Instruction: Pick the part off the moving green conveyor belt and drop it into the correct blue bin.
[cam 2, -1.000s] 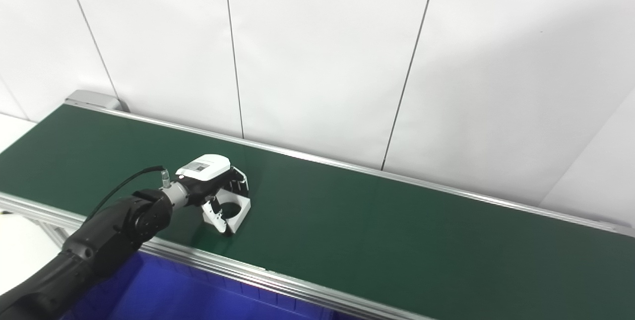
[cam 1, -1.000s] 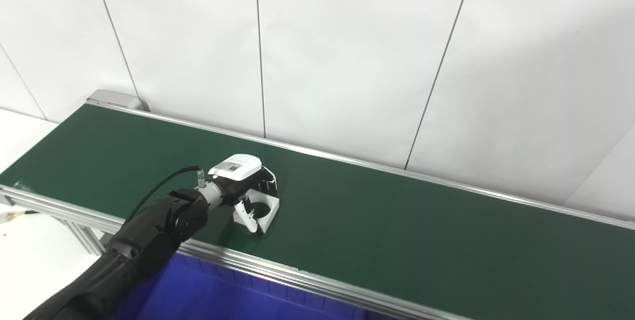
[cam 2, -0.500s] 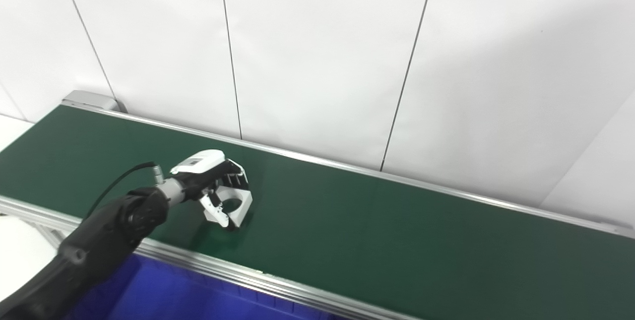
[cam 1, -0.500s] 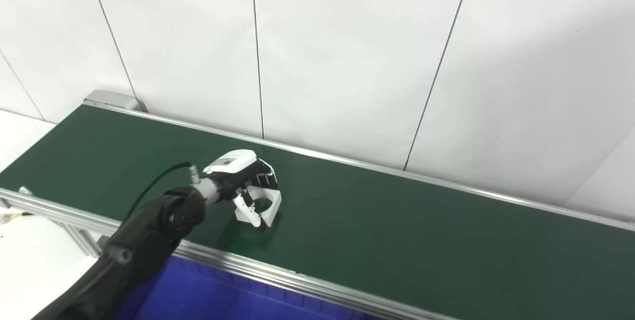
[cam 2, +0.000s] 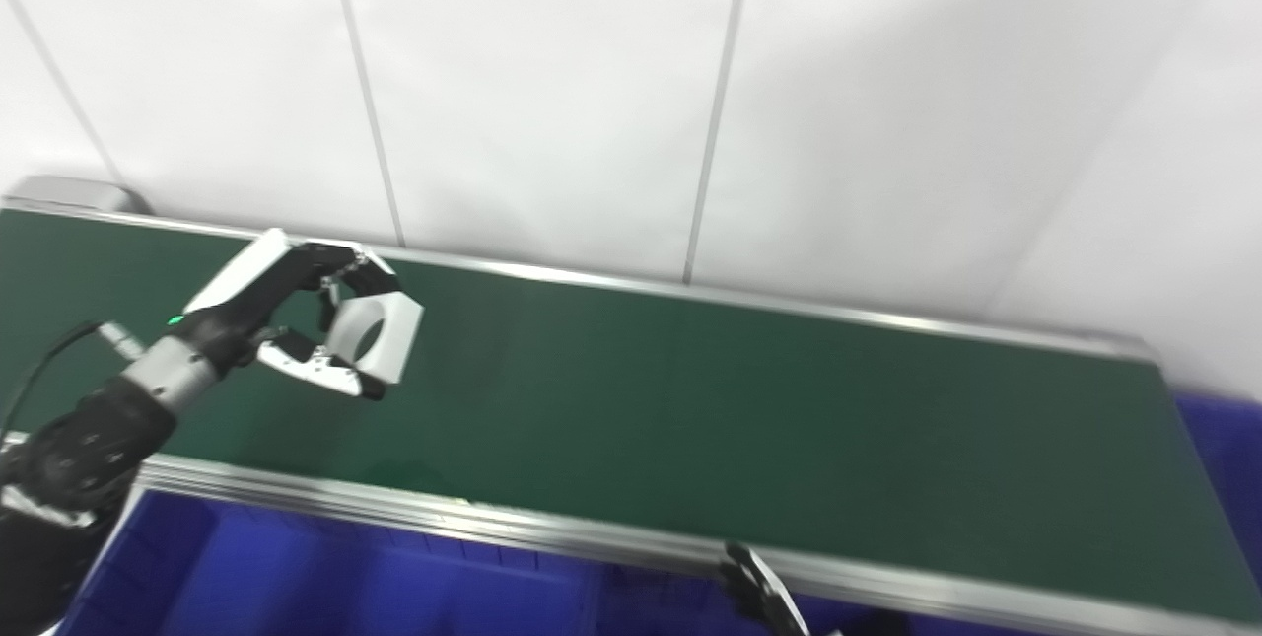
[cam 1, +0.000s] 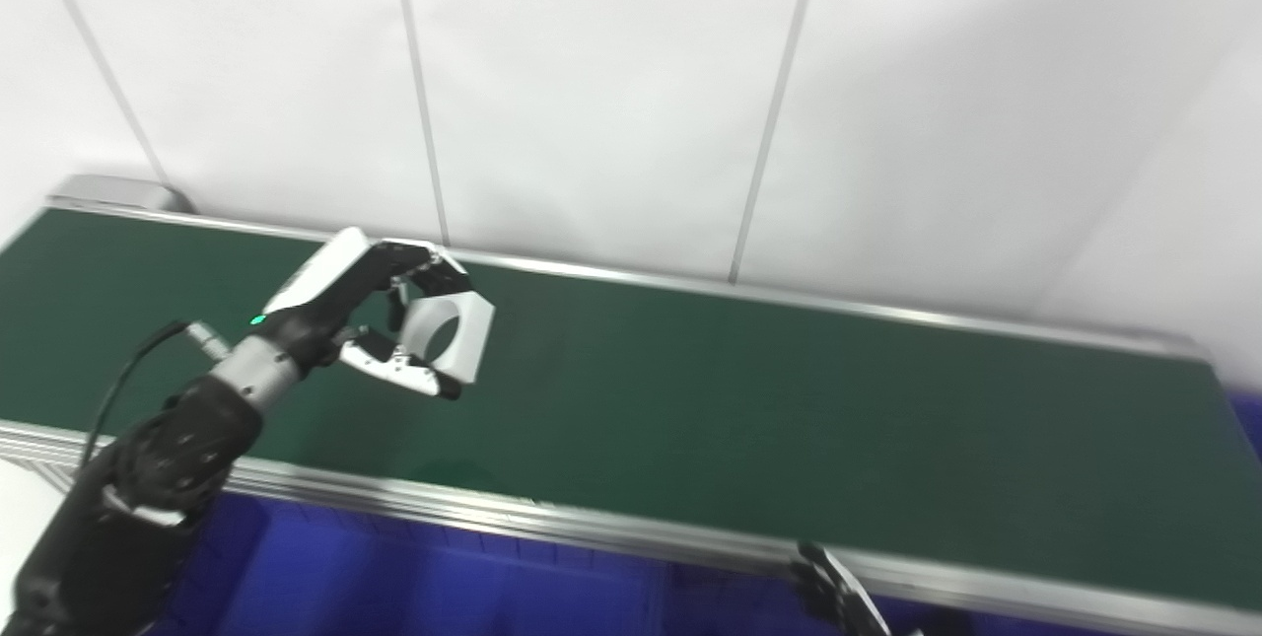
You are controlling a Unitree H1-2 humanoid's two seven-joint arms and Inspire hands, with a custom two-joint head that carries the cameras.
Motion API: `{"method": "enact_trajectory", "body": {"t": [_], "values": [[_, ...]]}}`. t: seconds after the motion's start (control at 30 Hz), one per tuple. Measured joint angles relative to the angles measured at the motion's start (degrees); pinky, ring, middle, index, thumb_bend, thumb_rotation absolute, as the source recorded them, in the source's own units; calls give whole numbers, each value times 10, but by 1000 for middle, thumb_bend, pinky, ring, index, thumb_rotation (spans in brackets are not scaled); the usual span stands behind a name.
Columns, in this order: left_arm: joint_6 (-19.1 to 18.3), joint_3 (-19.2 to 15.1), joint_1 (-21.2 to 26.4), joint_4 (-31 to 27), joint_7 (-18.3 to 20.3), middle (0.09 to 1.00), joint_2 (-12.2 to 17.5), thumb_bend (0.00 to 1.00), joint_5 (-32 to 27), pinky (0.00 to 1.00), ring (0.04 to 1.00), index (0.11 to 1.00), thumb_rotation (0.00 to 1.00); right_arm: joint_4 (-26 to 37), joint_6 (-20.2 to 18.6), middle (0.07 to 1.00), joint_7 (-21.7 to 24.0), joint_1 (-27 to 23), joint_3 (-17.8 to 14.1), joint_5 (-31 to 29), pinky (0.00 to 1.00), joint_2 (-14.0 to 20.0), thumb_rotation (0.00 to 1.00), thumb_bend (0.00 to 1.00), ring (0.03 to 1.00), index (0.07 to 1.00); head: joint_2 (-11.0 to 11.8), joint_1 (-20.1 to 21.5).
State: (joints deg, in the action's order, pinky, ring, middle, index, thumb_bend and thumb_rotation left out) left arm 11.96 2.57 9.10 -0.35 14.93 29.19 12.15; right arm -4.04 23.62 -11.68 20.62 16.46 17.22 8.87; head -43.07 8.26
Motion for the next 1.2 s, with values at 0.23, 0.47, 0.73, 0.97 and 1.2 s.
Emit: {"method": "enact_trajectory", "body": {"t": [0.23,0.47,0.73,0.97,1.2], "values": [[33,4,-28,-35,0,463,-22,490,-17,254,373,537,0,7,0,828,14,0,-10,9,775,-18,468,885,785,878,-27,33],[23,15,-63,-71,14,461,-40,489,-30,240,364,538,0,22,-5,827,26,0,-21,16,762,-26,469,896,781,877,-41,40],[29,48,-135,-60,24,481,-56,493,-25,290,391,528,0,28,-7,816,33,3,-29,19,761,-33,467,904,778,867,-51,35],[30,82,-172,-31,38,497,-62,496,-2,326,413,502,0,34,-7,809,39,5,-37,18,732,-41,449,897,774,859,-62,29],[-5,100,-181,-33,55,498,-61,497,27,371,435,493,0,43,-7,800,40,6,-43,17,735,-42,438,884,771,856,-64,26]]}}
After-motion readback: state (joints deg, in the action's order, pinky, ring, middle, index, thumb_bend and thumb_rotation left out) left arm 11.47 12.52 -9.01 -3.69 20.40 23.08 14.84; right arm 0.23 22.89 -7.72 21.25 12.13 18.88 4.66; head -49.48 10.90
